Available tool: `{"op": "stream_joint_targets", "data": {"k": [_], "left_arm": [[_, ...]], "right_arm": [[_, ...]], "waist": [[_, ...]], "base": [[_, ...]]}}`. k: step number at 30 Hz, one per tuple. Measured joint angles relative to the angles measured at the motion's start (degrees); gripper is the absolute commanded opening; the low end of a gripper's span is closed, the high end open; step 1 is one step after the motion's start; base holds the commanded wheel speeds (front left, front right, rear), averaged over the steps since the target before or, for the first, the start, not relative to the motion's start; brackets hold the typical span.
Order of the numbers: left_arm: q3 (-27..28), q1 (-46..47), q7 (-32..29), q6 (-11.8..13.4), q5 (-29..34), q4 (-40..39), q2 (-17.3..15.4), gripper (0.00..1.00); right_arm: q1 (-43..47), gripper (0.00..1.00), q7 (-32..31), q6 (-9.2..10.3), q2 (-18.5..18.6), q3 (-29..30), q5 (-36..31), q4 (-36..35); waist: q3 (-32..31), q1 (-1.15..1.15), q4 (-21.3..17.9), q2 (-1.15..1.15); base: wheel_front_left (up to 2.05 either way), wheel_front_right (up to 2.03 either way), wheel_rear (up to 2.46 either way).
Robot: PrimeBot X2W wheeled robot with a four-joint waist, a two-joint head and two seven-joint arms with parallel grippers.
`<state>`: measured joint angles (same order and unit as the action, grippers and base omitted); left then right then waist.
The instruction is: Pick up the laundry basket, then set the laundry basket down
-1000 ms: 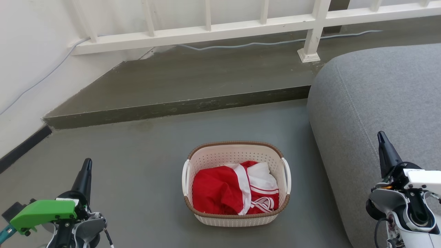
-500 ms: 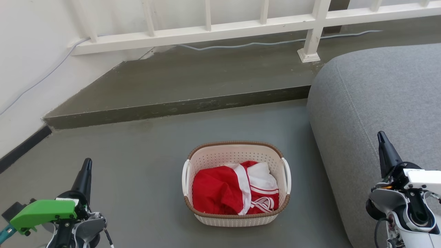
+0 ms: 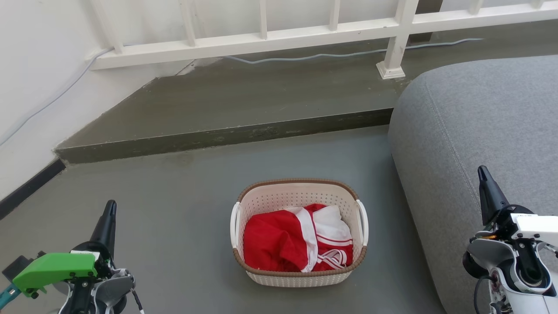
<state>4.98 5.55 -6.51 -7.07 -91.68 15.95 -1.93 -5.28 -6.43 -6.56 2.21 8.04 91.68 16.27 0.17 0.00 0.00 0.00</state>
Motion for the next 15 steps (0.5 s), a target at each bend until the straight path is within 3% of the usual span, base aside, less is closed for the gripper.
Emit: {"op": "stream_joint_targets", "data": {"k": [15], "left_arm": [[0.00,0.00,0.00,0.00,0.00,-0.01,0.00,0.00]], "right_arm": [[0.00,0.00,0.00,-0.01,0.00,-0.02,0.01,-0.05]], "waist": [[0.00,0.00,0.00,0.00]], "base": [[0.00,0.00,0.00]]}}
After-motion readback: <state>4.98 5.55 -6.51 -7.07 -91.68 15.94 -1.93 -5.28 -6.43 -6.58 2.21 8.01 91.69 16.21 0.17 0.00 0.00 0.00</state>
